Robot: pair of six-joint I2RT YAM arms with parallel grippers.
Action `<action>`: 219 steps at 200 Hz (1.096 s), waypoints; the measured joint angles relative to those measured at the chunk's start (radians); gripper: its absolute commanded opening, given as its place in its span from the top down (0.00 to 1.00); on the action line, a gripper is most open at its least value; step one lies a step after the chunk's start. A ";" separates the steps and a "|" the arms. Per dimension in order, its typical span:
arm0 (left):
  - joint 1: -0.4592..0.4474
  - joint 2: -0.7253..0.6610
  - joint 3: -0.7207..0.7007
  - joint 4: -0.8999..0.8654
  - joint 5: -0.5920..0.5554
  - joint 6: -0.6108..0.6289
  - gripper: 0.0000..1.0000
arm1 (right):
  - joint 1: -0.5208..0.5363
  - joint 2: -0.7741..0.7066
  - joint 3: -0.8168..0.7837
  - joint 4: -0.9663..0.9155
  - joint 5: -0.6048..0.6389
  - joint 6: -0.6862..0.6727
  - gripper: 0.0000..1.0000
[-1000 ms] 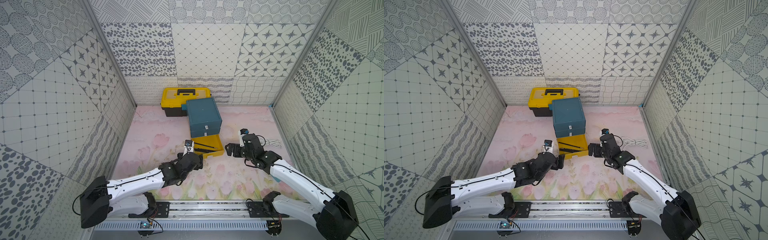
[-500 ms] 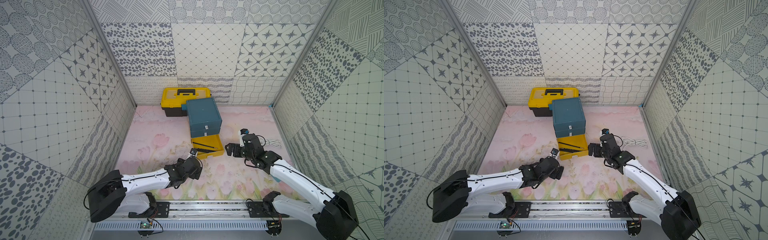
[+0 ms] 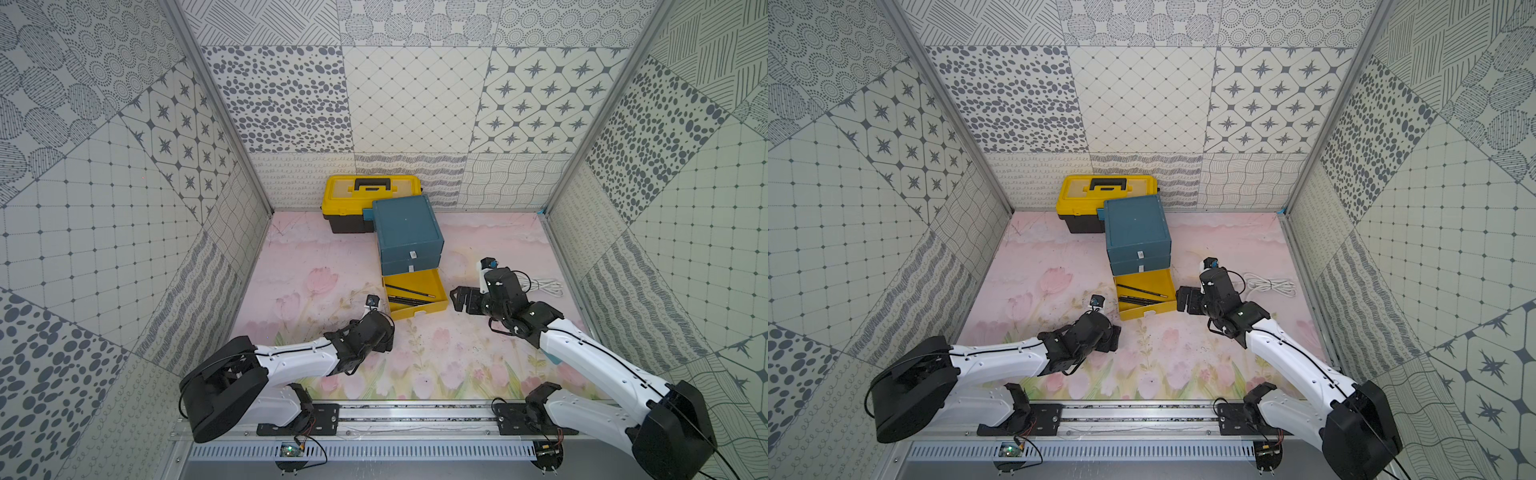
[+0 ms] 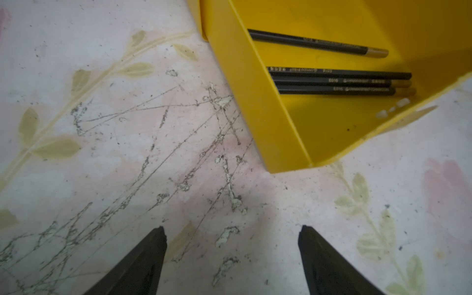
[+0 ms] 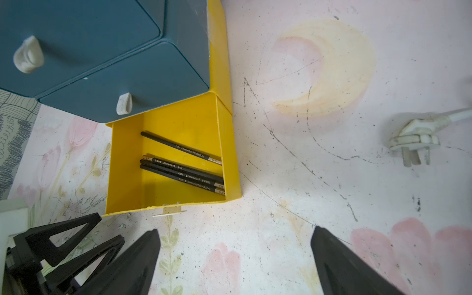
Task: Please place the pencils in the drawer according to their color
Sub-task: Close the drawer in the storage box.
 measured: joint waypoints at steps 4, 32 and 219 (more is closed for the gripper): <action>0.001 0.001 -0.002 0.010 0.003 -0.005 0.14 | 0.000 0.002 0.000 0.000 0.000 0.000 0.01; 0.006 0.013 -0.008 0.060 0.022 -0.029 0.15 | 0.000 0.007 0.002 0.000 -0.003 0.000 0.01; 0.154 0.201 -0.046 0.465 0.138 -0.254 0.45 | -0.005 0.128 -0.058 0.079 -0.197 0.115 0.57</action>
